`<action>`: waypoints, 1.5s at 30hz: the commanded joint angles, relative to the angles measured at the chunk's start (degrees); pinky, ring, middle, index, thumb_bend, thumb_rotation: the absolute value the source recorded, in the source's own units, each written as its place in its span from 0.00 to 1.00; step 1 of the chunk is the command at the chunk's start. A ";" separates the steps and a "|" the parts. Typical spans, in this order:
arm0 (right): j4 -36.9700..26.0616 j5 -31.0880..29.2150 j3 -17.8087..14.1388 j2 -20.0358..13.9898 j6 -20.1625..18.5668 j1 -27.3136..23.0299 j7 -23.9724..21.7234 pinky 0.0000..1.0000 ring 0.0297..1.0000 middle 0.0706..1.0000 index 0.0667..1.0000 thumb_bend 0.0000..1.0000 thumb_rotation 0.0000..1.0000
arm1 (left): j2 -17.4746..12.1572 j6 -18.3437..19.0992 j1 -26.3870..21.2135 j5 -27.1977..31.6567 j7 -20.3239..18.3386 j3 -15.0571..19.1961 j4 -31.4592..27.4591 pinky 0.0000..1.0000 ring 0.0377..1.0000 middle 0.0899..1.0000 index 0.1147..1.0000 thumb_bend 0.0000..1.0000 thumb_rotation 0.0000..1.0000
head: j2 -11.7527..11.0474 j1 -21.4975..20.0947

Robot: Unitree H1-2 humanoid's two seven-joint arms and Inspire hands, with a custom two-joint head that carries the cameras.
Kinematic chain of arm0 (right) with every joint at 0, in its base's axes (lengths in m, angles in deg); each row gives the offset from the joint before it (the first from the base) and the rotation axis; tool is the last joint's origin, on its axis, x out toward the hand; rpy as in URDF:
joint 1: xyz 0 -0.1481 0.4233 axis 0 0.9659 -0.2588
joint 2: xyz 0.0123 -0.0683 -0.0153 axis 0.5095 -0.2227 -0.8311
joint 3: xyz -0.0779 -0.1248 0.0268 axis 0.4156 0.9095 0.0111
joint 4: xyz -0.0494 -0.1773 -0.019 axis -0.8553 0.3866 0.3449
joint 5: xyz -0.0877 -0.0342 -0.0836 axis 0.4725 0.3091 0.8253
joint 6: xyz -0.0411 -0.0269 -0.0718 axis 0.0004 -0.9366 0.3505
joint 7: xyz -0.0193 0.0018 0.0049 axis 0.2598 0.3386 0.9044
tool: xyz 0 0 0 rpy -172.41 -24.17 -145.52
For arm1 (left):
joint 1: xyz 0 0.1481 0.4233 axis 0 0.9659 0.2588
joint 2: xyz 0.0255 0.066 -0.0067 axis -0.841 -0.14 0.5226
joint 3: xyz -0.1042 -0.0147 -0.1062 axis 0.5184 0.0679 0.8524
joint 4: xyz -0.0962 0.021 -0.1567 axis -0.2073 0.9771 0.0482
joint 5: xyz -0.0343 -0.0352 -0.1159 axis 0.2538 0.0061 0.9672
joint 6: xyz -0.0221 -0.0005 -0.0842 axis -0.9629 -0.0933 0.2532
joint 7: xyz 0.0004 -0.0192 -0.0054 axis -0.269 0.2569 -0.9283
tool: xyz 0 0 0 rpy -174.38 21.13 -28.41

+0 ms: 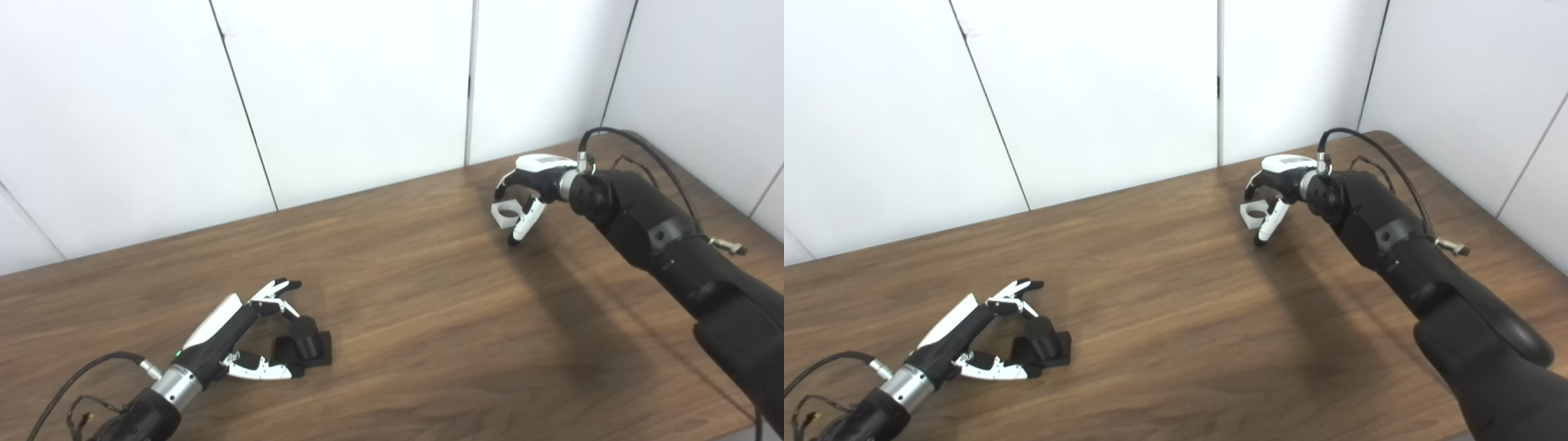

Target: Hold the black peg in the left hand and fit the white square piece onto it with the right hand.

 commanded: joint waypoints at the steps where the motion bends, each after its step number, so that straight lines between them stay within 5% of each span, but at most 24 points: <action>1: -0.76 0.42 -0.36 -2.04 -0.18 -1.28 0.33 1.00 0.95 0.90 0.78 0.73 0.25 | -2.10 1.82 0.93 -1.32 -1.47 -0.22 0.31 0.93 1.00 0.94 0.43 0.52 0.08 | 0.13 0.12; 21: 0.27 0.51 0.13 -3.47 0.74 -1.17 0.65 1.00 0.93 0.87 0.73 0.74 0.23 | -2.29 2.06 1.05 -0.62 -1.84 -0.04 0.12 0.93 1.00 0.94 0.43 0.52 0.08 | 0.69 -0.02; 27: 1.09 1.82 1.09 -3.63 0.96 -1.22 2.08 0.98 0.92 0.86 0.63 0.70 0.21 | -2.44 2.11 1.05 -0.75 -1.90 -0.11 -0.06 0.92 1.00 0.94 0.43 0.52 0.08 | 0.80 -0.07; 29: 0.95 2.22 1.31 -3.69 0.89 -1.08 2.71 0.97 0.91 0.85 0.49 0.55 0.16 | -2.42 2.22 1.05 -0.63 -1.98 -0.11 0.00 0.92 1.00 0.94 0.43 0.52 0.08 | 0.80 -0.07; 31: 0.74 3.30 2.00 -3.93 1.37 -0.94 3.89 0.94 0.89 0.82 0.46 0.52 0.15 | -2.38 2.42 1.07 -0.70 -2.00 -0.16 -0.05 0.93 1.00 0.94 0.43 0.52 0.08 | 0.80 -0.07; 45: -0.03 4.46 2.54 -4.28 4.04 0.16 8.65 0.94 0.87 0.78 0.45 0.51 0.14 | -2.32 2.82 1.52 -0.49 -2.07 -0.22 -0.83 0.93 1.00 0.94 0.43 0.52 0.08 | 1.39 0.04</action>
